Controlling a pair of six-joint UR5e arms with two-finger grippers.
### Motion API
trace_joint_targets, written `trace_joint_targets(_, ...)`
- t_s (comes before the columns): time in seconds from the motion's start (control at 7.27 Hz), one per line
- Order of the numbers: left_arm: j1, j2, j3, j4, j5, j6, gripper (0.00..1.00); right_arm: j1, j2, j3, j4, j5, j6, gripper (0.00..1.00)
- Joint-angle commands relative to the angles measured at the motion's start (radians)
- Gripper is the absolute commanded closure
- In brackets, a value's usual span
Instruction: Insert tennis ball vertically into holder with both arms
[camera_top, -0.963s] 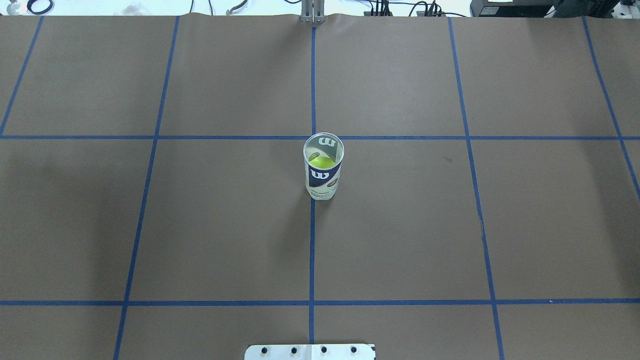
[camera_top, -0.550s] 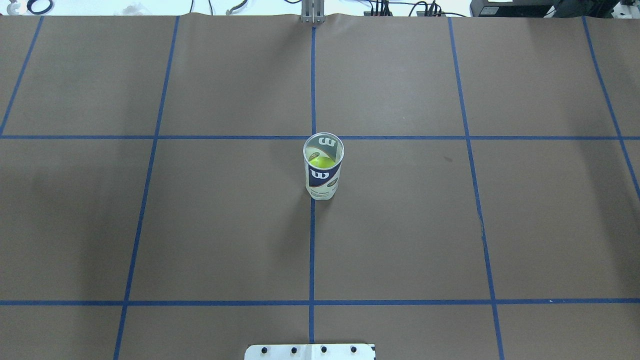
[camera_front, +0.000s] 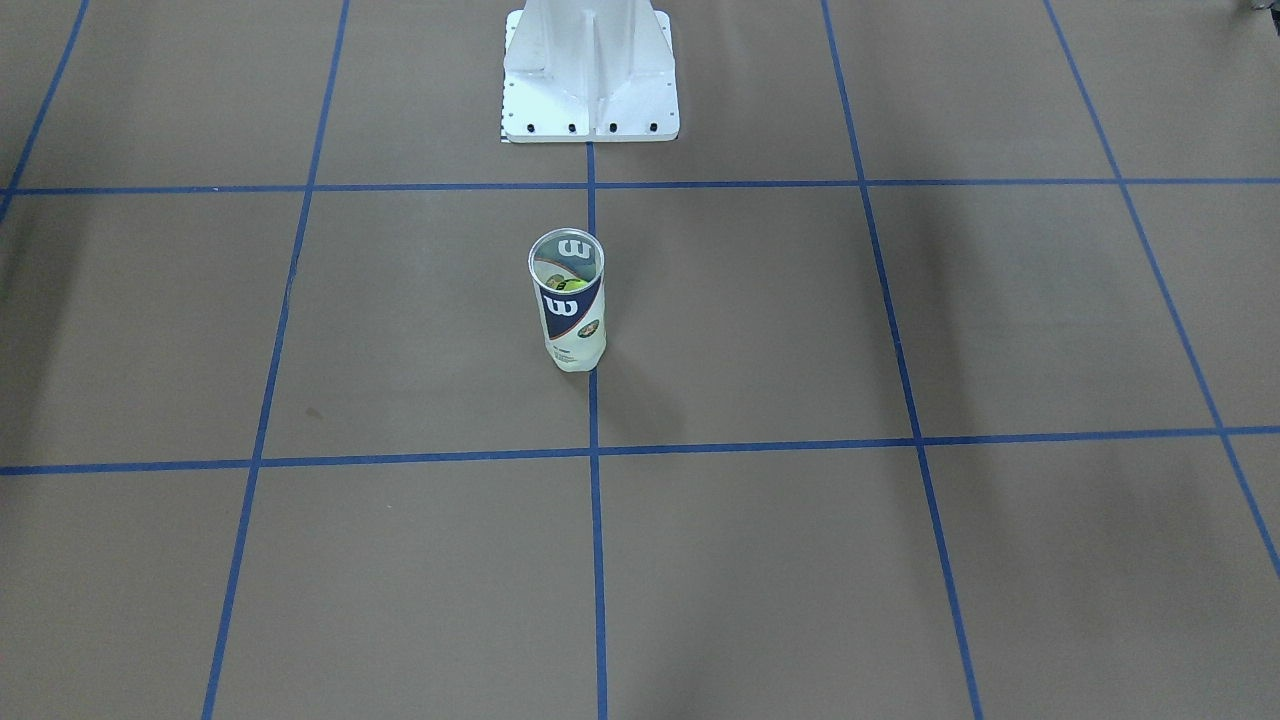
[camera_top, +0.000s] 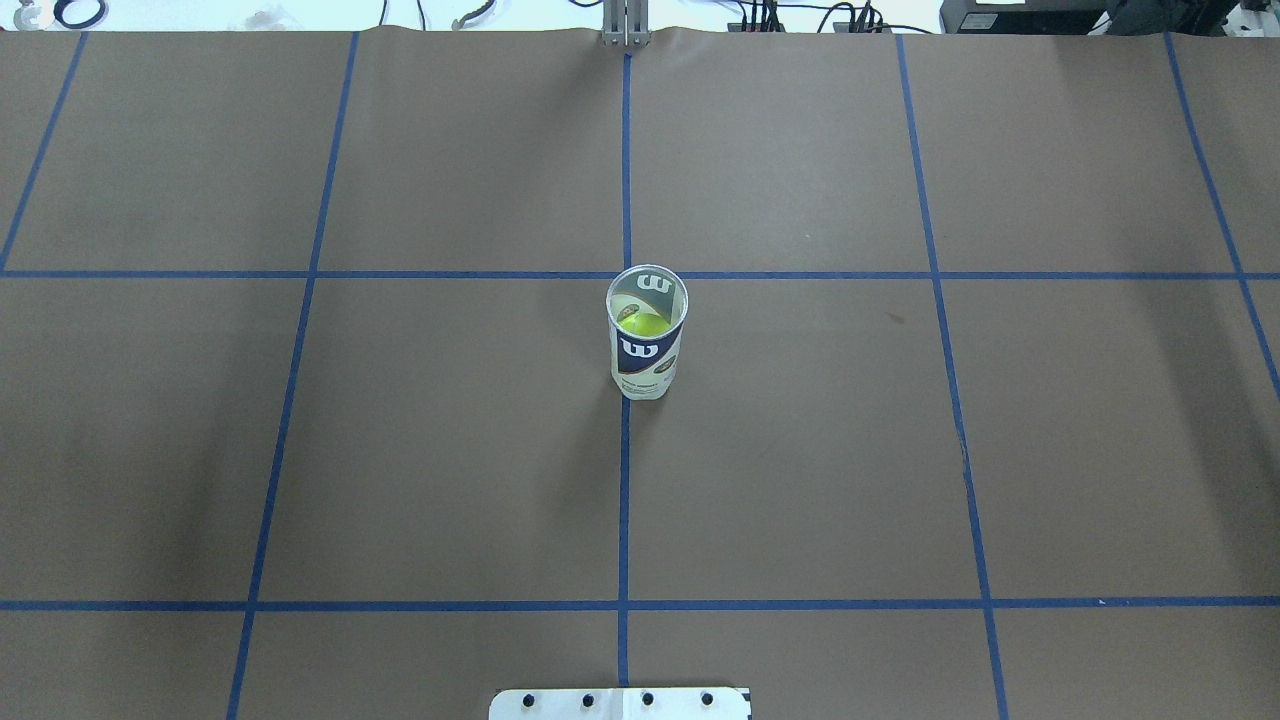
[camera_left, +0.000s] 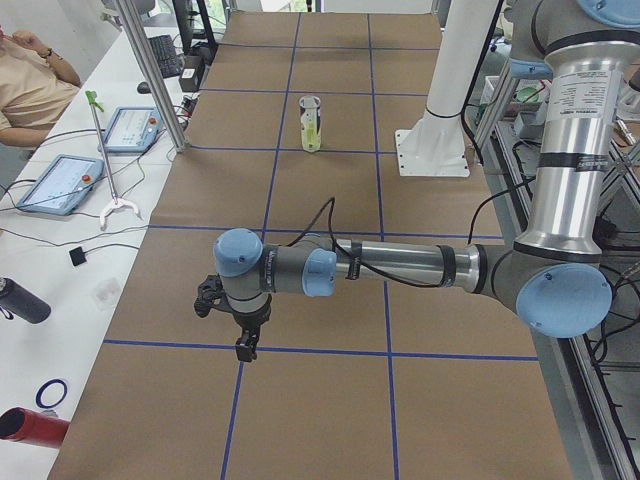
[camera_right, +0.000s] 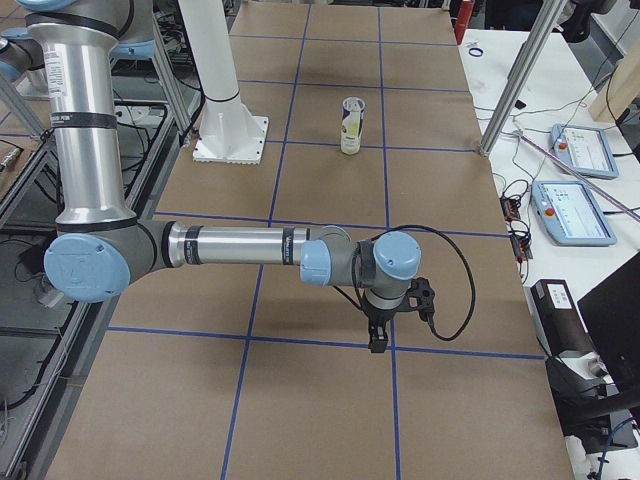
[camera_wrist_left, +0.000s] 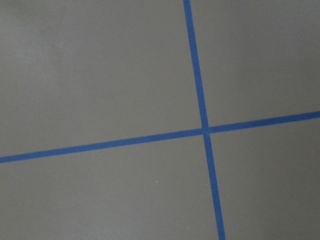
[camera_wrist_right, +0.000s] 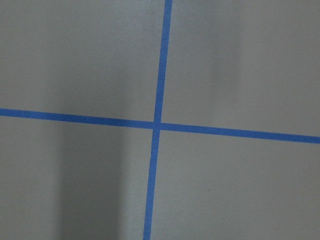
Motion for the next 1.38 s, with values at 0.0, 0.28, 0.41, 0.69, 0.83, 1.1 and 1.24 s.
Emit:
trace_joint_targets(0.0,0.006,0.032,-0.025,-0.01,-0.003,0.01,0.0,0.0,-0.03,0.013,-0.005,-0.042,-0.002,0.0)
trace_joint_targets(0.28,0.009,0.033,-0.022,-0.054,-0.003,0.01,0.0,0.0,-0.03,0.013,-0.002,-0.088,0.001,0.0)
trace_joint_targets(0.41,0.01,0.032,-0.022,-0.056,-0.003,0.01,0.0,0.0,-0.03,0.013,-0.002,-0.083,0.002,0.0)
trace_joint_targets(0.69,0.01,0.036,-0.022,-0.077,-0.003,0.01,0.0,0.0,-0.032,0.013,0.004,-0.088,-0.001,0.0)
trace_joint_targets(0.83,0.01,0.036,-0.017,-0.08,-0.003,0.01,0.0,0.0,-0.032,0.013,0.014,-0.088,0.001,0.0)
trace_joint_targets(1.1,0.013,0.038,-0.01,-0.079,-0.003,0.01,0.0,0.0,-0.032,0.012,0.034,-0.088,0.002,0.0)
trace_joint_targets(1.24,0.012,0.038,-0.013,-0.079,-0.003,0.01,0.0,0.0,-0.03,0.012,0.034,-0.088,0.002,0.0)
